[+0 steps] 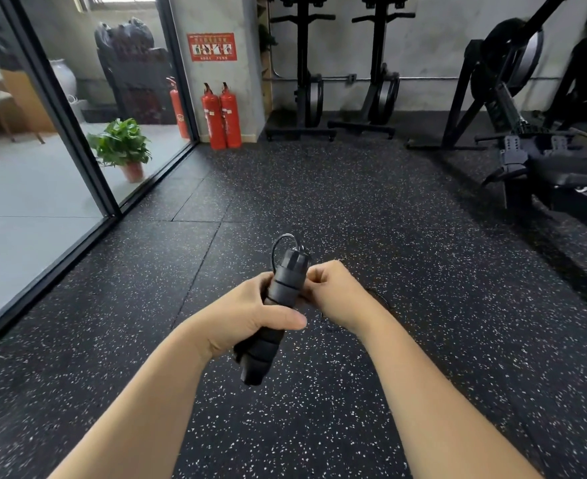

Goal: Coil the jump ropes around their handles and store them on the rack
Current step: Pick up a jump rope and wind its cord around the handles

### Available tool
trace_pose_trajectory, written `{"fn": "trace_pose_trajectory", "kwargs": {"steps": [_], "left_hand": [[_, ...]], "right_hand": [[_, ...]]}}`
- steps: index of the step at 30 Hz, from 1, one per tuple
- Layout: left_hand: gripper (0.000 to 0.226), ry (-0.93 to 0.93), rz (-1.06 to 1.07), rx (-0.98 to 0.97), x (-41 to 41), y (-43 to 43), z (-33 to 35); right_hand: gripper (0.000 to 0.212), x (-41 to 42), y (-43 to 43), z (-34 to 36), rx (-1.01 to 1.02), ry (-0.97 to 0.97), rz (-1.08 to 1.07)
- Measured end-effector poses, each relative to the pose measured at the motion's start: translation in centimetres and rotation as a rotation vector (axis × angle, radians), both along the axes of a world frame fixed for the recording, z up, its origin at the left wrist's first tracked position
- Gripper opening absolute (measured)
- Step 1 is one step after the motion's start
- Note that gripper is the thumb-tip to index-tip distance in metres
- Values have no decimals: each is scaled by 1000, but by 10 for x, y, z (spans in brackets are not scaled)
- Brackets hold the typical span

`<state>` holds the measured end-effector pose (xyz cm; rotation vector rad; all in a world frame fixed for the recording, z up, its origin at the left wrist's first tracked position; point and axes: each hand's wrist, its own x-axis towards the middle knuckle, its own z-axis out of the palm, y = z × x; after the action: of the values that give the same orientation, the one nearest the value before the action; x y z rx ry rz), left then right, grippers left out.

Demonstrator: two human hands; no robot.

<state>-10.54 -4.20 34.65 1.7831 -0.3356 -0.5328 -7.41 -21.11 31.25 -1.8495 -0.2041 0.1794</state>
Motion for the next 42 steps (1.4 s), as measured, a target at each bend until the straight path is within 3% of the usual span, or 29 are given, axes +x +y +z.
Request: {"fn": "trace_pose_trajectory", "kwargs": {"steps": [4,7,9,11,15,18,24,28,31,35,39,42], "left_hand": [[78,27,27,-8,1,5,-5],[78,68,73,19,0,6,-6],[70,89,124,29,1,5,-4],[56,80,213,74,3,5,-3],[53,-54,393,410,13,18,-15],[58,-133,423,751,14,24,-18],[36,-439,349,1263,3,10,-20],[42,-624,157,1411,-6,-11,-21],[55,-765,-11,1437,-10,-22,-20],[59,-880,-165,1341,-7,-17,-12],[38,-981,-200,1114,-12,-6,-5],[40,-1017,-174,920,-16,-2,-4]], "right_hand": [[35,4,-5,-3,40,69,103],[39,4,-5,-3,-33,82,122],[46,2,-3,0,-137,79,91],[48,-1,-3,7,-366,37,30],[49,-11,-3,21,-799,-190,-127],[50,-16,2,29,-872,-381,-172],[54,-20,13,40,-1013,-690,-161],[66,-17,13,38,-934,-831,-204],[67,-13,8,31,-903,-819,-154],[63,-5,-3,21,-739,-599,-122],[60,0,-16,15,-382,-347,-107],[52,-4,-19,17,-79,-60,9]]}}
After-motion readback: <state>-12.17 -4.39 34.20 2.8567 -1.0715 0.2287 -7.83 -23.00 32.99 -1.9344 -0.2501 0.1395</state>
